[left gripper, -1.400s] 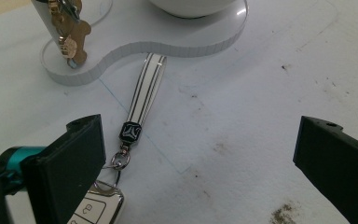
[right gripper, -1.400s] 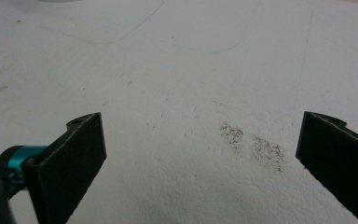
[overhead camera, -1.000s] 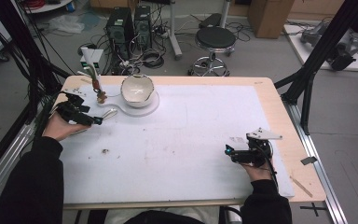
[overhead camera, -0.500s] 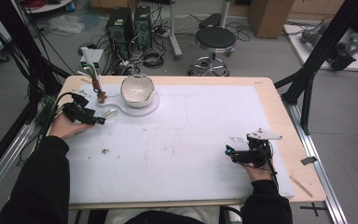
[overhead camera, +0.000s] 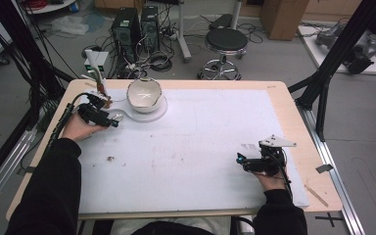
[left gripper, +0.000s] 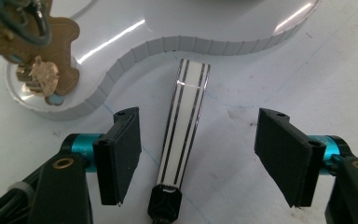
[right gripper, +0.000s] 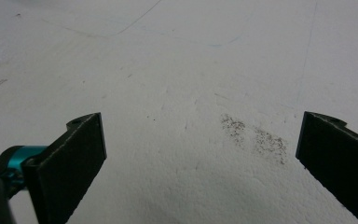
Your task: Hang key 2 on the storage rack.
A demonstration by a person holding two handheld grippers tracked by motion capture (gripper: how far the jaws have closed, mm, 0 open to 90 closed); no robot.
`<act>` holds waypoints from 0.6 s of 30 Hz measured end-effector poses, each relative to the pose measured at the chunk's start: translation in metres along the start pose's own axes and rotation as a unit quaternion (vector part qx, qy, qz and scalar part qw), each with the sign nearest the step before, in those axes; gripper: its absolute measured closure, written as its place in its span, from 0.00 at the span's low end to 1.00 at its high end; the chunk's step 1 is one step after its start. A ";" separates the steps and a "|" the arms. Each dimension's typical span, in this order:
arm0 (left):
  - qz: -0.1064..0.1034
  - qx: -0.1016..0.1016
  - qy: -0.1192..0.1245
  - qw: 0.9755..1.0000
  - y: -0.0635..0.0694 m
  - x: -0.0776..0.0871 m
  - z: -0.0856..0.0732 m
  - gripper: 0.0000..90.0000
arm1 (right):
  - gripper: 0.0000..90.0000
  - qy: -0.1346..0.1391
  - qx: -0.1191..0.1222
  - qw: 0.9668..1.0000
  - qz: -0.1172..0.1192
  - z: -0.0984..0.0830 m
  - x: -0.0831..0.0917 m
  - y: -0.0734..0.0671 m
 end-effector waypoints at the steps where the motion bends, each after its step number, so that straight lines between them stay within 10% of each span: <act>1: -0.002 0.004 0.002 1.000 -0.001 -0.003 0.000 0.38 | 0.01 0.000 -0.001 1.000 0.000 -0.001 0.001 0.000; 6: 0.003 0.011 -0.004 1.000 -0.006 -0.009 -0.003 0.45 | 0.01 -0.001 -0.002 1.000 0.002 -0.002 0.001 0.001; 11: 0.025 0.023 0.005 0.999 -0.008 -0.009 -0.001 0.80 | 0.01 -0.002 0.000 1.000 0.001 -0.002 0.000 0.002; 18: 0.022 -0.009 0.018 1.000 -0.001 0.000 0.002 0.83 | 0.01 0.000 0.002 1.000 0.002 -0.003 0.001 0.001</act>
Point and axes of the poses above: each handheld gripper's, and its own axes: x roughly backward along the jaws, z roughly out of its top, y roughly to its right, the point moved 5 cm from there along -x, roughly forward along the jaws, and after that the axes turned 3 degrees about -y, right-handed, at the moved point
